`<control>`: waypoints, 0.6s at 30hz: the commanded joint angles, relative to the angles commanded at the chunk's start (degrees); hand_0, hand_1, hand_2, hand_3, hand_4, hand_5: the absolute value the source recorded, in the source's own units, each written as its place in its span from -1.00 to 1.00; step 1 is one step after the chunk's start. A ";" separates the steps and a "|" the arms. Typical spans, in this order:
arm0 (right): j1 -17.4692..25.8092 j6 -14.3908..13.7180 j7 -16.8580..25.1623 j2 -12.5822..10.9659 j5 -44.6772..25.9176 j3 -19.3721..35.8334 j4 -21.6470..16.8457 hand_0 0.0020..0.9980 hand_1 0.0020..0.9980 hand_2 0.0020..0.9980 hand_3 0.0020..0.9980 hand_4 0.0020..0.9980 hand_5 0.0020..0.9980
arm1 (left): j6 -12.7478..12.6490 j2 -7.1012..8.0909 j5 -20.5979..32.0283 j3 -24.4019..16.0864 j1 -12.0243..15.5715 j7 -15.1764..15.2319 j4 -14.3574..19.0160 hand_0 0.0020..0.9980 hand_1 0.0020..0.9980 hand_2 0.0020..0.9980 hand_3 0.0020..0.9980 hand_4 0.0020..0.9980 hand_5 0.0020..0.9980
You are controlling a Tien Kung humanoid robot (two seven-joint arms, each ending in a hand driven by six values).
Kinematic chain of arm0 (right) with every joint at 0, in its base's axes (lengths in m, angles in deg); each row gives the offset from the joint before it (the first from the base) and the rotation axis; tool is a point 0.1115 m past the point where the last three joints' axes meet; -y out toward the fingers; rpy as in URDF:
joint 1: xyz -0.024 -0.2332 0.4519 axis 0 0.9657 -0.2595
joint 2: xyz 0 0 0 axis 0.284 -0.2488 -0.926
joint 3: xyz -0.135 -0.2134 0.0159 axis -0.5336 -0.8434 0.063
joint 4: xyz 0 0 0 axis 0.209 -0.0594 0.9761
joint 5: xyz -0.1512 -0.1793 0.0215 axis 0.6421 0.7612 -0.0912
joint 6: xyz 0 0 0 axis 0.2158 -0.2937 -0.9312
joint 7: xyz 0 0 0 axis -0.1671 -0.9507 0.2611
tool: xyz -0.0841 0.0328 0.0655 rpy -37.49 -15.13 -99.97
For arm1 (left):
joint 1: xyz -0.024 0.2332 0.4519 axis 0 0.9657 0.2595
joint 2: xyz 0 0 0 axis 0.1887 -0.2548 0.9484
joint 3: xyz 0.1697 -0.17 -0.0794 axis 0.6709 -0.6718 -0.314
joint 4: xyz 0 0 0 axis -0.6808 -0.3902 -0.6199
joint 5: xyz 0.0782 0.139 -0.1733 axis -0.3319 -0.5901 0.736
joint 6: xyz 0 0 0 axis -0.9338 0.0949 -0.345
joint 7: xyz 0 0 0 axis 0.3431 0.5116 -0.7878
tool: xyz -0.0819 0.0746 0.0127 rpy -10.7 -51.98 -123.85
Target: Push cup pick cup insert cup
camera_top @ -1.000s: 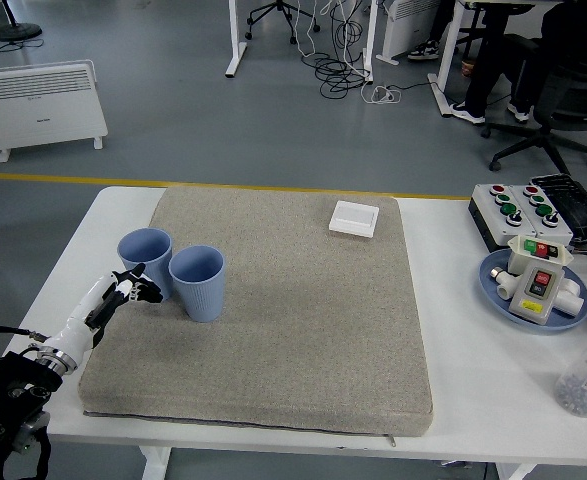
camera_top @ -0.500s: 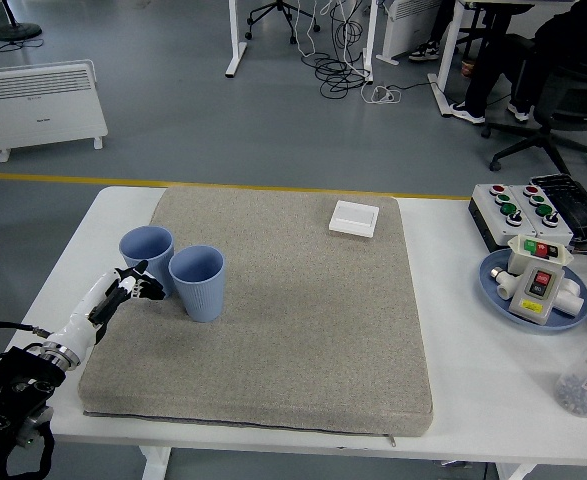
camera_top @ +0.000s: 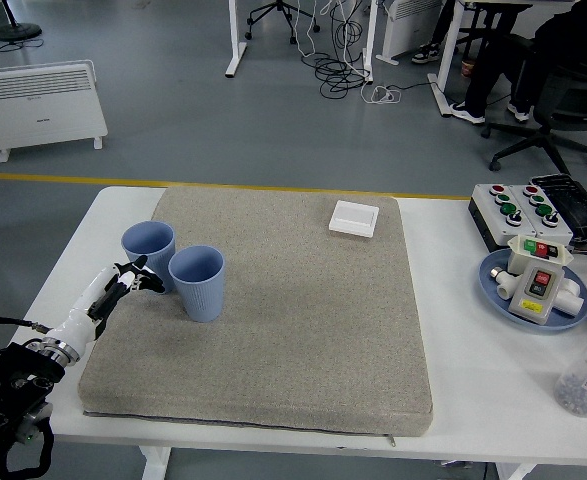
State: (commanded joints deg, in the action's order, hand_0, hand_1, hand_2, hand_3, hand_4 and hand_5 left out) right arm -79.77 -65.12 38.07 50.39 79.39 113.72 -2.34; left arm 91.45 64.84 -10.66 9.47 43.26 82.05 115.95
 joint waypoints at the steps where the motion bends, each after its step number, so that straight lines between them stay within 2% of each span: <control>1: 0.04 -0.01 0.01 0.00 -0.16 -0.06 0.00 0.50 0.22 0.18 0.17 -0.80 0.16 | -0.11 0.20 -0.17 -0.15 0.32 -0.01 0.36 0.18 0.03 -0.06 -0.16 0.19 1.00; 7: 0.21 -0.01 0.06 -0.01 -0.24 0.03 0.00 0.50 0.22 0.18 0.17 -0.80 0.15 | -0.48 1.15 -1.18 -1.69 1.89 -0.07 2.25 0.13 0.03 -0.07 -0.16 0.19 1.00; 10: 0.33 -0.02 0.09 -0.05 -0.29 0.12 0.00 0.50 0.22 0.18 0.17 -0.80 0.15 | -1.11 2.04 -3.11 -4.79 4.00 0.11 5.03 0.13 0.03 -0.07 -0.16 0.19 1.00; 11: 0.35 -0.02 0.09 -0.06 -0.30 0.14 0.00 0.50 0.22 0.18 0.17 -0.80 0.16 | -1.21 2.20 -3.42 -5.55 4.39 0.14 5.61 0.01 0.01 -0.07 -0.16 0.18 1.00; 13: 0.41 -0.05 0.09 -0.07 -0.38 0.14 0.00 0.50 0.22 0.18 0.17 -0.80 0.16 | -1.61 2.99 -5.12 -8.46 6.25 0.11 7.82 0.01 0.01 -0.07 -0.16 0.18 1.00; 17: 0.54 -0.09 0.06 -0.10 -0.37 0.25 0.00 0.50 0.22 0.18 0.17 -0.80 0.16 | -2.25 5.40 -10.80 -17.85 11.76 -0.19 15.35 0.01 0.01 -0.07 -0.16 0.18 1.00; 18: 0.57 -0.10 0.07 -0.12 -0.39 0.25 0.00 0.50 0.22 0.18 0.17 -0.80 0.16 | -2.36 6.00 -12.06 -20.46 12.93 -0.21 17.54 -0.05 0.01 -0.07 -0.16 0.19 1.00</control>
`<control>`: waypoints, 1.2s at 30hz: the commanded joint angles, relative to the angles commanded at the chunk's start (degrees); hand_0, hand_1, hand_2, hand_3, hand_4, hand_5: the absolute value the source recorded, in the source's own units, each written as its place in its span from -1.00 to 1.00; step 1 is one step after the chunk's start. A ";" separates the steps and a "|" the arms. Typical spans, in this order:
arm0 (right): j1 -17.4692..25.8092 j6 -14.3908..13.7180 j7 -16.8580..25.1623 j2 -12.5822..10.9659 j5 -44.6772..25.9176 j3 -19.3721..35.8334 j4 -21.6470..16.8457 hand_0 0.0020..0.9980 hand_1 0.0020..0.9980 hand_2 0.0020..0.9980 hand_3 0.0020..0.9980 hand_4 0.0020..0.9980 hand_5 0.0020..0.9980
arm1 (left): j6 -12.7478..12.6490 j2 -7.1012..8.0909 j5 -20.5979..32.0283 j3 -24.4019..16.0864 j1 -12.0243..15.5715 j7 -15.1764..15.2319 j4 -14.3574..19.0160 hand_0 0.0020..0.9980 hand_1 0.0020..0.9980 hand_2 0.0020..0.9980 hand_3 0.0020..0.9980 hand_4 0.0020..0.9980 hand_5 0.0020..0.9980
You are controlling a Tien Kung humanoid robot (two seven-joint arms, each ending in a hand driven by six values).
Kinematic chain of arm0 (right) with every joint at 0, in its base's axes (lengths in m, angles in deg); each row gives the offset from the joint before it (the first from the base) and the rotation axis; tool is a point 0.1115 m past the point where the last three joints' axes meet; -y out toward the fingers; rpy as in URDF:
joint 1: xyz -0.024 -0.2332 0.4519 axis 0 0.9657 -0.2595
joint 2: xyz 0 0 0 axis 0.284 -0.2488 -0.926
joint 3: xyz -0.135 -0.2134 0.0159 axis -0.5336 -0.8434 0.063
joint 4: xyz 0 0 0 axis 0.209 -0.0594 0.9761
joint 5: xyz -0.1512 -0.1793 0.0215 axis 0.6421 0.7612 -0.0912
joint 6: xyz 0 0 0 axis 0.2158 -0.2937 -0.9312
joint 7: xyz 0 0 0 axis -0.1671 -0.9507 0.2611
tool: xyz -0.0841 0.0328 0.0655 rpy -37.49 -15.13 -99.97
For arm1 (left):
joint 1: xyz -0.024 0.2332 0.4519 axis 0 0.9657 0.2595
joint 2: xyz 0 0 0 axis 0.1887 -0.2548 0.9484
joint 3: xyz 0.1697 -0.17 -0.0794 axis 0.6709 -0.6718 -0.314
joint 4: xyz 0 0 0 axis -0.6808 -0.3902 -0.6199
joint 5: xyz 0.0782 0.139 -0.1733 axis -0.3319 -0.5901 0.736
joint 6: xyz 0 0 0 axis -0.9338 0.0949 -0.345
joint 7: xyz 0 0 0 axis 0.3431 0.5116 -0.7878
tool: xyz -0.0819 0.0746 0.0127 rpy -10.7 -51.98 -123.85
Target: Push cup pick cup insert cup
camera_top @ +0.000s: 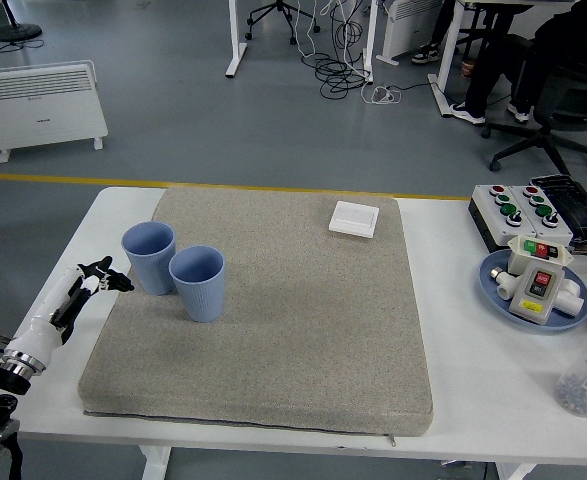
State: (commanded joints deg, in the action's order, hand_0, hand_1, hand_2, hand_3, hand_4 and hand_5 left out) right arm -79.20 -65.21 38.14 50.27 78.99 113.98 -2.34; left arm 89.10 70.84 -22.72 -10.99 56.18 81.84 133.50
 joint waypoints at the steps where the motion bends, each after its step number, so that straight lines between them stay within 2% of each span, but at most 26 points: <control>1: 0.04 0.00 0.00 -0.03 -0.02 0.01 0.00 0.50 0.22 0.18 0.17 -0.80 0.16 | -0.16 0.68 -0.88 -2.15 0.80 -0.07 1.69 -0.05 0.01 -0.07 -0.16 0.19 1.00; 4: 0.20 0.01 -0.03 -0.10 0.04 0.05 0.00 0.50 0.22 0.18 0.17 -0.80 0.16 | -0.60 2.76 -2.99 -8.30 2.61 -0.47 6.80 -0.05 0.01 -0.07 -0.16 0.19 1.00; 5: 0.25 0.01 -0.04 -0.13 0.02 0.05 0.00 0.50 0.22 0.18 0.17 -0.80 0.15 | -0.91 3.70 -4.11 -9.99 2.98 -1.44 8.72 0.45 0.47 0.43 0.36 0.63 0.55; 6: 0.28 0.00 -0.04 -0.14 0.00 0.05 0.00 0.50 0.22 0.18 0.17 -0.80 0.15 | -0.82 4.32 -4.98 -11.06 3.07 -2.26 10.14 0.45 0.47 0.43 0.36 0.63 0.55; 7: 0.31 -0.02 -0.05 -0.15 -0.02 0.06 0.00 0.50 0.22 0.18 0.17 -0.80 0.15 | -0.57 4.91 -6.49 -11.97 3.07 -4.49 11.88 0.45 0.47 0.43 0.36 0.63 0.55; 8: 0.32 -0.03 -0.06 -0.15 -0.03 0.06 0.00 0.50 0.22 0.18 0.17 -0.80 0.15 | -0.48 5.15 -7.31 -12.34 3.06 -6.37 12.92 0.45 0.47 0.43 0.36 0.63 0.55; 11: 0.39 -0.06 -0.07 -0.19 0.04 0.08 0.00 0.50 0.22 0.18 0.17 -0.80 0.15 | 0.13 7.39 -13.90 -11.41 1.48 -13.20 17.49 0.45 0.47 0.43 0.36 0.63 0.55; 12: 0.39 -0.07 -0.06 -0.20 0.04 0.07 0.00 0.50 0.22 0.18 0.16 -0.80 0.15 | 0.37 7.87 -16.00 -10.91 1.12 -15.37 18.68 0.75 0.76 0.90 0.75 0.85 0.45; 14: 0.41 -0.07 -0.08 -0.21 0.01 0.06 0.00 0.50 0.22 0.18 0.16 -0.80 0.15 | 0.81 9.03 -18.94 -9.13 -0.12 -18.08 20.84 0.75 0.76 0.90 0.75 0.85 0.45; 17: 0.49 -0.18 -0.02 -0.21 -0.66 -0.19 0.00 0.50 0.22 0.18 0.16 -0.80 0.15 | 1.58 11.08 -22.54 -4.75 -3.43 -20.96 23.79 0.75 0.76 0.90 0.75 0.85 0.45; 18: 0.49 -0.19 -0.02 -0.21 -0.72 -0.21 0.00 0.50 0.22 0.18 0.17 -0.80 0.15 | 1.65 11.25 -22.88 -4.13 -3.81 -21.16 24.03 0.85 0.88 1.00 0.97 1.00 0.28; 20: 0.40 -0.17 -0.02 -0.28 -1.01 -0.46 0.00 0.50 0.22 0.18 0.17 -0.80 0.15 | 2.46 12.90 -25.60 0.14 -7.67 -22.66 25.56 0.85 0.88 1.00 0.97 1.00 0.28; 23: 0.32 -0.16 0.01 -0.33 -1.44 -0.71 0.00 0.50 0.22 0.18 0.17 -0.80 0.15 | 3.43 13.95 -28.02 6.30 -12.79 -24.49 25.81 0.85 0.88 1.00 0.97 1.00 0.28; 24: 0.28 -0.17 0.02 -0.34 -1.53 -0.76 0.00 0.50 0.22 0.18 0.17 -0.80 0.15 | 3.87 14.22 -28.88 8.53 -14.82 -25.27 25.69 0.87 0.90 1.00 1.00 1.00 -0.04; 29: 0.28 -0.21 0.02 -0.35 -1.98 -0.97 0.00 0.50 0.22 0.18 0.17 -0.80 0.15 | 5.93 14.63 -30.82 19.13 -22.57 -28.15 25.00 0.87 0.90 1.00 1.00 1.00 -0.04; 30: 0.26 -0.21 0.02 -0.36 -2.07 -1.07 0.00 0.50 0.22 0.18 0.17 -0.79 0.15 | 6.58 14.46 -30.83 21.53 -24.37 -29.00 24.46 0.86 0.91 1.00 1.00 1.00 -0.13; 32: 0.26 -0.23 0.00 -0.31 -2.20 -1.20 0.00 0.50 0.22 0.18 0.17 -0.79 0.15 | 7.68 13.93 -30.93 26.25 -28.07 -30.41 23.18 0.86 0.91 1.00 1.00 1.00 -0.13; 35: 0.20 -0.26 0.01 -0.25 -2.48 -1.44 0.00 0.50 0.22 0.18 0.17 -0.79 0.15 | 8.46 13.51 -28.98 32.52 -31.68 -31.30 21.53 0.86 0.91 1.00 1.00 1.00 -0.13; 36: 0.20 -0.28 0.01 -0.24 -2.57 -1.49 0.00 0.50 0.22 0.18 0.17 -0.79 0.15 | 8.55 13.41 -28.59 34.65 -32.53 -31.49 21.18 0.87 0.92 1.00 1.00 1.00 -0.29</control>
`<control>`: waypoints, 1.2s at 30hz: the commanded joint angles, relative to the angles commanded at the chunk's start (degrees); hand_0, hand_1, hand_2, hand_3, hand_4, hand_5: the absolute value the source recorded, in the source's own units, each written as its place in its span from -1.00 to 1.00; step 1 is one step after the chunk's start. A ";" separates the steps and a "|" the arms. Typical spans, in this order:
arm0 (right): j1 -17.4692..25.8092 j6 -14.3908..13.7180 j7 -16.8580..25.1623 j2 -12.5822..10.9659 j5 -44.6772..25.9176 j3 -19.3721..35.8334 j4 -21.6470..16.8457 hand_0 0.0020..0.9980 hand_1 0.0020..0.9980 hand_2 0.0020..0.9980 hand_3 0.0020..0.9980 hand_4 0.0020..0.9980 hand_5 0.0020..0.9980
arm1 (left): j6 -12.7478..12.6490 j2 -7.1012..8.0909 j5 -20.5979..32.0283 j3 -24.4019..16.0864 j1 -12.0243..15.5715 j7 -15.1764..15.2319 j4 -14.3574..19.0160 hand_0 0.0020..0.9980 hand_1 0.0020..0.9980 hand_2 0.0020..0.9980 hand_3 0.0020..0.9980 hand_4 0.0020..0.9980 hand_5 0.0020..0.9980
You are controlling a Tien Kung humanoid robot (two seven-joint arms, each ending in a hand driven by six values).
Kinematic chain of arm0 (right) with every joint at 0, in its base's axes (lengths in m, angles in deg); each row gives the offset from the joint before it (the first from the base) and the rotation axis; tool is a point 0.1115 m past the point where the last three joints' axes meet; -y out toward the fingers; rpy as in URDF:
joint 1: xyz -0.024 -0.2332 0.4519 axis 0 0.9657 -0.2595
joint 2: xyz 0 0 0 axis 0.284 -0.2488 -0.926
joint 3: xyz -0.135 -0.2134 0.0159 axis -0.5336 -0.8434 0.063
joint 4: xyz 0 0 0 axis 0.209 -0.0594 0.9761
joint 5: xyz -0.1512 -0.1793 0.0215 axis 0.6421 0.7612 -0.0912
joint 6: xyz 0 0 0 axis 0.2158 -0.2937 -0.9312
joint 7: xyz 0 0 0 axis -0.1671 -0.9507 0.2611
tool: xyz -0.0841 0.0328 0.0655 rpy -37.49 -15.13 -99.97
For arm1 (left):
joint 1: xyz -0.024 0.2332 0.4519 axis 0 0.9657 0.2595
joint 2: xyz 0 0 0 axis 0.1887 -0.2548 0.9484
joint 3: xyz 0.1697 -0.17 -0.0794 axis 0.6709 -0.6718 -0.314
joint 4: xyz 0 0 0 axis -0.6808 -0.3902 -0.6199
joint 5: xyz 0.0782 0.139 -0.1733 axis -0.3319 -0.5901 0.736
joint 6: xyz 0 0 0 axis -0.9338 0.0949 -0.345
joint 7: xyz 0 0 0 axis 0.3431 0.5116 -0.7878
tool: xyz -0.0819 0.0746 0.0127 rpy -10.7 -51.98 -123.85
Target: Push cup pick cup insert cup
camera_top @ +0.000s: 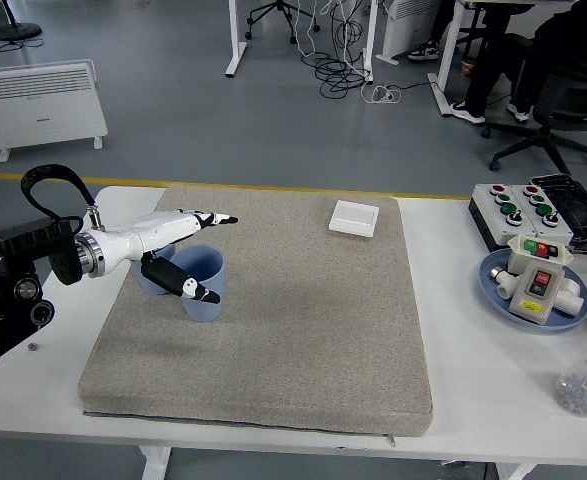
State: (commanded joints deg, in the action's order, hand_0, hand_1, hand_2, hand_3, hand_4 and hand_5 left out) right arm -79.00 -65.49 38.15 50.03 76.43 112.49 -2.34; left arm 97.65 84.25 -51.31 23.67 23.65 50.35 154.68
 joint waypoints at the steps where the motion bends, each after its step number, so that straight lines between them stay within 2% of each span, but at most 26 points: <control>1: 0.02 -0.02 0.01 0.01 -0.17 -0.05 0.00 0.50 0.22 0.18 0.17 -0.79 0.15 | 0.21 -0.27 0.40 1.63 -1.09 -0.29 -0.73 0.87 0.92 1.00 1.00 1.00 -0.29; 7: 0.04 0.01 -0.03 0.03 -0.15 -0.18 0.00 0.50 0.22 0.18 0.17 -0.79 0.15 | 0.25 -1.71 0.61 6.76 -4.19 -0.15 -3.34 0.87 0.92 1.00 1.00 1.00 -0.31; 13: 0.06 0.03 -0.09 0.13 0.05 -0.25 0.00 0.50 0.22 0.18 0.17 -0.79 0.15 | -0.16 -3.49 -0.74 6.92 -4.69 0.12 -6.30 0.87 0.92 1.00 1.00 1.00 -0.33; 17: 0.07 0.02 -0.10 0.15 0.12 -0.21 0.00 0.50 0.22 0.18 0.17 -0.79 0.15 | -0.28 -3.96 -1.22 6.91 -5.02 0.18 -7.36 0.87 0.92 1.00 1.00 1.00 -0.33; 23: 0.00 0.09 -0.08 0.15 0.42 -0.14 0.00 0.50 0.22 0.18 0.17 -0.79 0.15 | 0.10 -5.09 -1.43 8.19 -5.79 -0.47 -10.63 0.88 0.92 1.00 1.00 1.00 -0.33; 24: -0.01 0.09 -0.08 0.15 0.41 -0.14 0.00 0.50 0.22 0.18 0.17 -0.79 0.15 | 0.09 -5.15 -1.39 8.19 -5.76 -0.43 -10.77 0.87 0.91 1.00 1.00 0.69 -0.77; 29: -0.11 0.12 -0.05 0.15 0.46 -0.15 0.00 0.50 0.22 0.18 0.17 -0.79 0.15 | -0.69 -6.02 -2.44 8.72 -5.88 0.47 -12.21 0.87 0.91 1.00 1.00 0.69 -0.77; 30: -0.12 0.12 -0.05 0.15 0.47 -0.15 0.00 0.50 0.22 0.18 0.17 -0.79 0.15 | -0.72 -6.16 -2.66 8.85 -5.94 0.52 -12.54 0.84 0.90 1.00 1.00 0.50 -0.94; 35: -0.16 0.13 -0.05 0.13 0.42 -0.20 0.00 0.50 0.22 0.18 0.17 -0.79 0.15 | -1.04 -6.69 -3.48 9.37 -5.99 1.15 -14.47 0.84 0.90 1.00 1.00 0.50 -0.94; 36: -0.16 0.13 -0.05 0.13 0.39 -0.22 0.00 0.50 0.22 0.17 0.17 -0.79 0.15 | -1.13 -6.75 -3.55 9.31 -5.95 1.30 -14.64 0.74 0.81 1.00 1.00 0.35 -1.00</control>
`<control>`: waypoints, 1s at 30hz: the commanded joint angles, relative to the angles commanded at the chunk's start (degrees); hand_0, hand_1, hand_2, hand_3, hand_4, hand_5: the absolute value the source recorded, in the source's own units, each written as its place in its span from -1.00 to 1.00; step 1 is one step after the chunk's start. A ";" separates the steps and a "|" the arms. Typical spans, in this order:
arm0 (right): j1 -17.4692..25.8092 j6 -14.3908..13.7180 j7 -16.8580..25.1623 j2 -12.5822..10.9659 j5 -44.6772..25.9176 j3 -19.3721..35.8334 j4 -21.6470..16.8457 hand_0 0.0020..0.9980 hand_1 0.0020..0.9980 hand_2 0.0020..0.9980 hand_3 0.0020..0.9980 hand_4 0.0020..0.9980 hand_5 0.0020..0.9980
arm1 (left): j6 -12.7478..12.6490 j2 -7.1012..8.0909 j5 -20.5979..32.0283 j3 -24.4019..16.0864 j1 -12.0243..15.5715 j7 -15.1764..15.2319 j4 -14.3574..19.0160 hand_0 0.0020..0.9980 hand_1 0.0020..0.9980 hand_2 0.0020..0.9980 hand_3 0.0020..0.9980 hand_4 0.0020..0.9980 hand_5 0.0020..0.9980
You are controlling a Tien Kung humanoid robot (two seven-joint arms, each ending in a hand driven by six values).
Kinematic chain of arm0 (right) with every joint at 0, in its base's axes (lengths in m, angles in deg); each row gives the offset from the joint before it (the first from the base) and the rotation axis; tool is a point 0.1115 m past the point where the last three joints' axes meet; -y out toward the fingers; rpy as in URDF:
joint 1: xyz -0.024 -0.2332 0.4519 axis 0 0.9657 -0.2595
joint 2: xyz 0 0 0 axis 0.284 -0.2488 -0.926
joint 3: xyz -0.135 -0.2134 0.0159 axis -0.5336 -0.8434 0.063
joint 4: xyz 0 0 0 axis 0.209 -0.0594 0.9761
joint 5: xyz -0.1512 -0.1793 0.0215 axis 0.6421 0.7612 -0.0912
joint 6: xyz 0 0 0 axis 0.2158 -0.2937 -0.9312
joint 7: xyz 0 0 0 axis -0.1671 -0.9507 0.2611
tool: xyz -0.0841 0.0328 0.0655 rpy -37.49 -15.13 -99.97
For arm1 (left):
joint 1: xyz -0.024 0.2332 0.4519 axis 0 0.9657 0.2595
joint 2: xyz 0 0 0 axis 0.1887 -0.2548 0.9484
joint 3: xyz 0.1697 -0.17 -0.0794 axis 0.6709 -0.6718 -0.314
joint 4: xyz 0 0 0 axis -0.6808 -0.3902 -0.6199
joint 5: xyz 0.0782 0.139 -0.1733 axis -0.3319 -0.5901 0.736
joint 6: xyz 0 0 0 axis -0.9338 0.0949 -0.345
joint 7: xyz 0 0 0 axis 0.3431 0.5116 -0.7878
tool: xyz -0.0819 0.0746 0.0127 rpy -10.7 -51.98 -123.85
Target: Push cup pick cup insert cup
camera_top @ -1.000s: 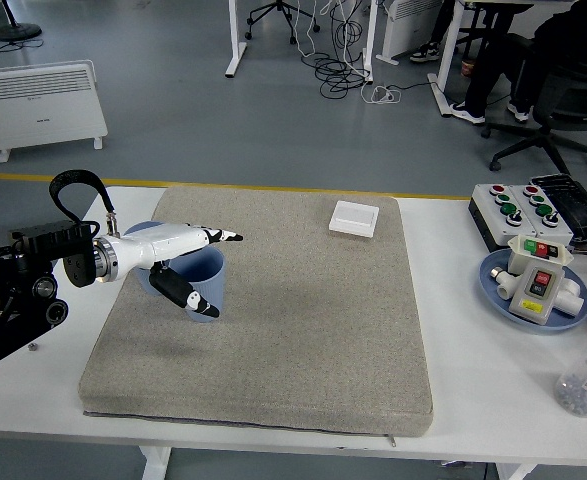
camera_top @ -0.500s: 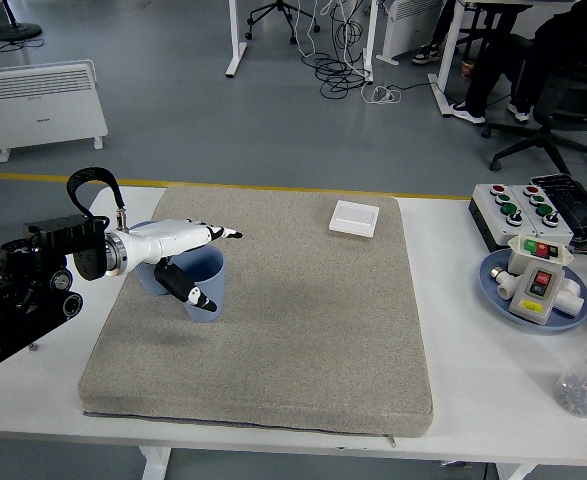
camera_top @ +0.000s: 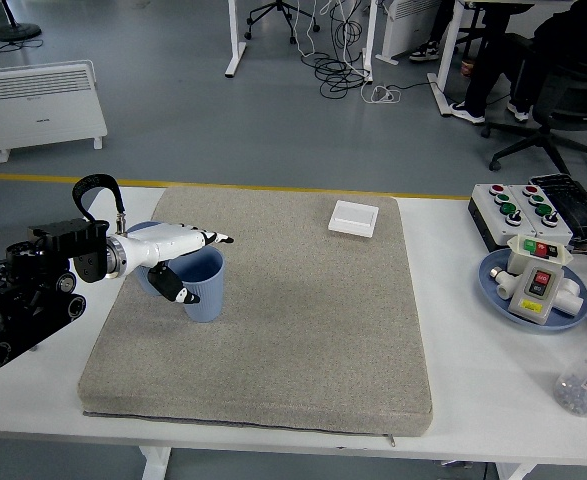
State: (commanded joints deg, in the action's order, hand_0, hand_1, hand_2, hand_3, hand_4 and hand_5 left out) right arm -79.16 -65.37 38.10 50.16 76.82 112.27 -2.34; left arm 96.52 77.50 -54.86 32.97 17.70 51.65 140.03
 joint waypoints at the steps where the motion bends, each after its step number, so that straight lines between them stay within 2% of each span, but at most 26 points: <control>1: 0.00 0.00 0.00 0.00 -0.02 -0.02 0.00 0.50 0.22 0.17 0.17 -0.79 0.15 | -0.11 -0.09 -0.08 -0.09 0.05 0.22 -0.21 0.74 0.81 1.00 1.00 0.35 -1.00; 5: -0.03 0.01 -0.03 -0.02 0.19 0.07 0.00 0.50 0.22 0.17 0.17 -0.79 0.15 | -0.68 -0.40 -0.39 -0.04 0.00 1.30 -0.68 0.74 0.81 1.00 1.00 0.35 -1.00; 6: -0.03 0.01 -0.03 -0.02 0.20 0.08 0.00 0.50 0.22 0.17 0.17 -0.79 0.15 | -0.85 -0.45 -0.54 0.00 -0.01 1.62 -0.73 0.54 0.69 0.94 0.83 0.06 -1.00; 11: -0.06 0.01 -0.03 -0.03 0.24 0.13 0.00 0.50 0.22 0.17 0.17 -0.79 0.15 | -1.01 -0.52 -0.42 0.18 0.12 2.19 -0.97 0.54 0.69 0.94 0.83 0.06 -1.00; 12: -0.04 0.01 -0.02 -0.03 0.13 0.07 0.00 0.50 0.22 0.17 0.17 -0.79 0.15 | -1.02 -0.53 -0.30 0.14 0.23 2.31 -1.05 0.45 0.56 0.84 0.71 0.04 -1.00; 17: 0.04 -0.02 -0.01 0.02 0.07 0.06 0.00 0.50 0.22 0.17 0.17 -0.79 0.15 | -1.04 -0.59 -0.08 0.13 0.48 2.64 -1.03 0.45 0.56 0.84 0.71 0.04 -1.00; 18: 0.07 -0.02 -0.01 0.02 0.08 0.06 0.00 0.50 0.22 0.17 0.17 -0.79 0.15 | -1.09 -0.61 -0.09 0.19 0.51 2.76 -1.01 0.24 0.39 0.63 0.48 -0.02 -1.00; 23: 0.23 -0.01 -0.01 0.03 0.15 0.07 0.00 0.50 0.22 0.17 0.17 -0.79 0.15 | -1.50 -0.51 -0.25 0.33 0.78 3.35 -0.70 0.24 0.39 0.63 0.48 -0.02 -1.00; 24: 0.25 -0.01 -0.01 0.03 0.16 0.07 0.00 0.50 0.22 0.17 0.17 -0.79 0.15 | -1.53 -0.47 -0.28 0.32 0.82 3.39 -0.65 0.14 0.26 0.45 0.41 -0.10 -1.00; 29: 0.42 -0.03 0.00 0.03 0.11 0.12 0.00 0.50 0.22 0.17 0.17 -0.79 0.15 | -1.41 0.44 -0.89 -1.64 1.66 2.87 1.27 0.14 0.26 0.45 0.41 -0.10 -1.00; 30: 0.45 -0.03 0.00 0.03 0.14 0.15 0.00 0.50 0.22 0.17 0.17 -0.79 0.15 | -1.37 0.65 -0.99 -2.17 1.83 2.77 1.74 0.14 0.24 0.40 0.39 -0.13 -1.00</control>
State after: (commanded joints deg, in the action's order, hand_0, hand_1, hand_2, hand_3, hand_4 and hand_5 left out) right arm -78.71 -65.40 38.10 50.19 76.95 112.42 -2.34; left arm 95.15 78.15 -55.85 30.80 19.54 54.42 141.78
